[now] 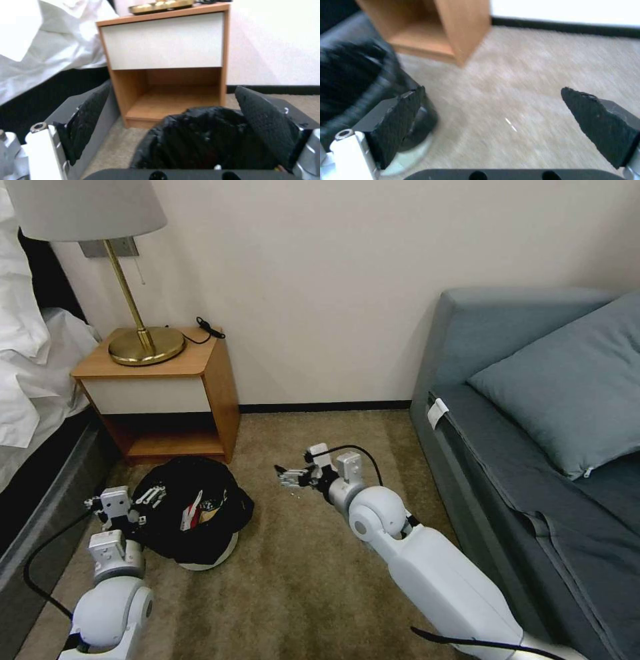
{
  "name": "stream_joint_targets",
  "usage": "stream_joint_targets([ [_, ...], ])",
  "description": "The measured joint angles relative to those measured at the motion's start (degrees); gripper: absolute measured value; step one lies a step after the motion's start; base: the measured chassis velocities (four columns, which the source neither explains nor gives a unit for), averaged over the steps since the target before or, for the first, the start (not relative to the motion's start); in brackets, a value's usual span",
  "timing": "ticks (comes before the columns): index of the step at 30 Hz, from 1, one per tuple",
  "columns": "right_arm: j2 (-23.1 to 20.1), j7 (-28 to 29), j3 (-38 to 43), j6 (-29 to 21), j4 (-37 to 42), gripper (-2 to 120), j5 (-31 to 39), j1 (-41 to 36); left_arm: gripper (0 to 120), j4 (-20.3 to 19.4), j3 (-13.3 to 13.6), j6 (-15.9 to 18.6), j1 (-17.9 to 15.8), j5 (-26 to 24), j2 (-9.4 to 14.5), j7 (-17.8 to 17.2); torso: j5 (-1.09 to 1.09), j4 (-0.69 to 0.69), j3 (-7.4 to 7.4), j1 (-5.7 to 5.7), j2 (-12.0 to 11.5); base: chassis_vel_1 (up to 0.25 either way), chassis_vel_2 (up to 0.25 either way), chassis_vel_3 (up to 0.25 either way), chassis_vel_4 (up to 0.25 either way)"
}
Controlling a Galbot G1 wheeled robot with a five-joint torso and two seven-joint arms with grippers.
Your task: Pick up the trash bin, then pick up the garbage on the floor and place it into the trash bin.
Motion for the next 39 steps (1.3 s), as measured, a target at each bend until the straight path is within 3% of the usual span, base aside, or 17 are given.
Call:
stream_joint_targets([
  [16, 1.0, 2.5, 8.4, 1.5, -4.5, 100, -5.2, -5.9, 100, -0.9, 4.3, 0.2, 1.4, 2.6, -0.5, 5.5, 0.0, 0.0, 0.0, 0.0, 0.0, 0.0, 0.0, 0.0, 0.0],
  [39, 1.1, 4.2, 10.7, 1.8, -4.7, 100, -5.7, -7.3, 100, -2.5, 4.2, 0.9, 2.4, 3.9, -0.3, 5.6, 0.0, 0.01, 0.0, 0.0, 0.0, 0.0, 0.0, 0.0, 0.0],
])
